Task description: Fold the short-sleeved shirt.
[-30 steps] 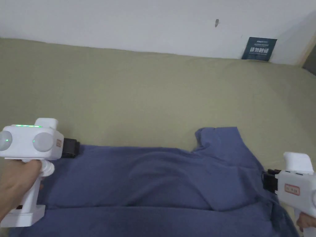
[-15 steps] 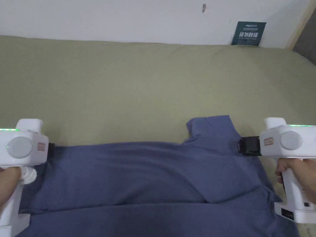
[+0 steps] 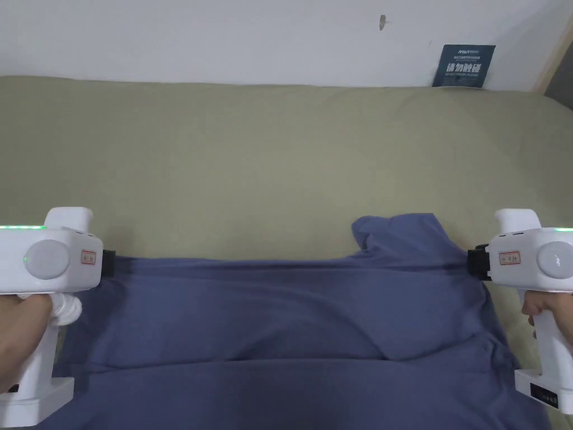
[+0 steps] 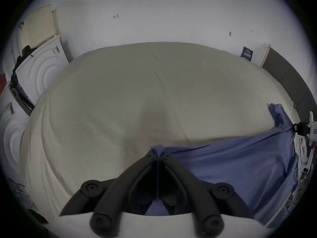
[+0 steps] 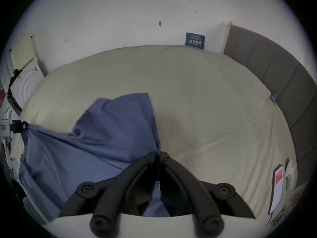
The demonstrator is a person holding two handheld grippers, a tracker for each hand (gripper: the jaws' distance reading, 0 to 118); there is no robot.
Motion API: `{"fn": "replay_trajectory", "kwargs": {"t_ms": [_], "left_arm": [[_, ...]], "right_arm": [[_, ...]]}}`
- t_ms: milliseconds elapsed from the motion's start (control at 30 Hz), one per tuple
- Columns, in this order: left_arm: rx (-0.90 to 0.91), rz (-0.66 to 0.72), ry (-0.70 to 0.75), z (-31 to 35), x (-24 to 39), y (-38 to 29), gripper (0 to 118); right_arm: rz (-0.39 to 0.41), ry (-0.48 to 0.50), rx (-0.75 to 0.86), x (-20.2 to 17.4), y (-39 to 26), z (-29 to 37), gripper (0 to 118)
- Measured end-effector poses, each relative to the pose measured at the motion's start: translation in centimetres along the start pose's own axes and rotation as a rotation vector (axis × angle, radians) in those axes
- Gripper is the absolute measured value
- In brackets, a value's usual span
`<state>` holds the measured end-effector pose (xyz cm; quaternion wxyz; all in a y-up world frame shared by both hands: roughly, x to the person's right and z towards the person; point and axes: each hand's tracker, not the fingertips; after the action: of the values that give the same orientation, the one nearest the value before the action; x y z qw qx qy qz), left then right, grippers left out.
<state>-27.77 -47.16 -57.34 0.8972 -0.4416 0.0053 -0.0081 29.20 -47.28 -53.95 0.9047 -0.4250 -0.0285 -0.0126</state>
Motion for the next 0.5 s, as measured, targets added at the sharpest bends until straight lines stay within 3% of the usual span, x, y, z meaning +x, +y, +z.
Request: {"fn": "replay_trajectory", "kwargs": {"t_ms": [267, 500], "left_arm": [[0.091, -0.007, -0.04, 9.1, -1.6, -3.9, 2], [0.137, -0.029, -0.048, 14.7, -2.7, -11.6, 2]], "right_arm": [[-0.036, 0.067, 0.118, 1.6, -3.8, 9.7, 7], [-0.039, 0.091, 0.156, 1.9, -12.0, 16.2, 7]]}}
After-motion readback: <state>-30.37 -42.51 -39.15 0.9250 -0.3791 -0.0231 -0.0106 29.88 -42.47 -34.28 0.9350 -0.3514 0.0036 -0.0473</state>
